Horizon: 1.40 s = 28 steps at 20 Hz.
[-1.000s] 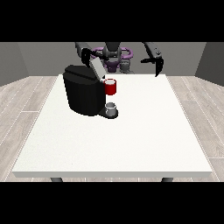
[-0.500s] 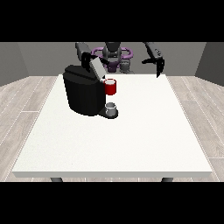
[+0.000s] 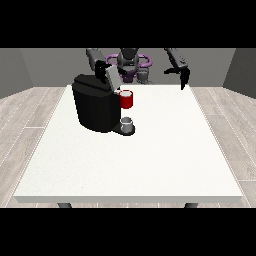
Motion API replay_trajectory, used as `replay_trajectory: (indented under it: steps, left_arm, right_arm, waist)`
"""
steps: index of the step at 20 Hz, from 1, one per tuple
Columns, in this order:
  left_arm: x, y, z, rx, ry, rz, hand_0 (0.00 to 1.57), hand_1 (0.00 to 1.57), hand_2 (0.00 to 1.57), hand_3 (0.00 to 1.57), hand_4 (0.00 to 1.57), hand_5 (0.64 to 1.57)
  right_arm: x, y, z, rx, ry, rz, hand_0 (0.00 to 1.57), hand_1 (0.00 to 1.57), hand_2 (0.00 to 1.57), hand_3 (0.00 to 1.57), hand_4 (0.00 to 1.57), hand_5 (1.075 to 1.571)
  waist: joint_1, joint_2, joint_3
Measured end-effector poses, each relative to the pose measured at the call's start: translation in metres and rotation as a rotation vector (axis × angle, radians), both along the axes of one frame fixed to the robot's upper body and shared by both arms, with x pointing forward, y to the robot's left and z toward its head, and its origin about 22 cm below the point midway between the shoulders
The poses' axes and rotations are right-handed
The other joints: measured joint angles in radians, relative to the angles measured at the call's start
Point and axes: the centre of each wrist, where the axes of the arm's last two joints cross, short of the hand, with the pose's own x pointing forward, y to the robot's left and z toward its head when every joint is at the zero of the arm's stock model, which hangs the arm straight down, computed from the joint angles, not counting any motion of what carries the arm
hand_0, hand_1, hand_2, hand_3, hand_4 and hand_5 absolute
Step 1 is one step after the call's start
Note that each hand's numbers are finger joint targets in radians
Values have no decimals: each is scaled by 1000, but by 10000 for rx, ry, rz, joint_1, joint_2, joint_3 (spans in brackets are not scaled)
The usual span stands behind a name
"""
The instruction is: Insert the coffee pod into the coffee machine and close the lid
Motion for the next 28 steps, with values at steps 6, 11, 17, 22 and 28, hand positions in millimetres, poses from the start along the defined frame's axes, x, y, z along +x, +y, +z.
replay_trajectory:
  steps: [6,11,17,22,28]
  left_arm:
    - [5,5,1,-99,1,-40,0,0,0,0,365,1571]
    - [9,8,-1,-204,88,25,0,0,0,0,355,1571]
    - [16,13,-4,-200,-51,-74,0,0,0,0,372,1571]
    - [17,8,-6,-263,175,-196,0,0,0,0,341,1571]
    - [21,-5,-10,-386,189,-513,0,0,0,0,302,1571]
  right_arm:
    - [9,17,12,-201,-35,250,0,0,0,0,421,1571]
    - [14,40,20,-561,104,443,0,0,0,0,374,1571]
    - [22,80,50,-1384,-470,875,0,0,0,0,444,1571]
    - [25,95,60,-1776,-697,1145,0,0,0,0,384,1571]
    - [22,111,60,-1734,-801,1598,0,0,0,0,429,1571]
  waist:
    - [129,208,69]
    - [201,320,100]
    - [318,631,83]
    - [514,427,82]
    - [697,335,85]
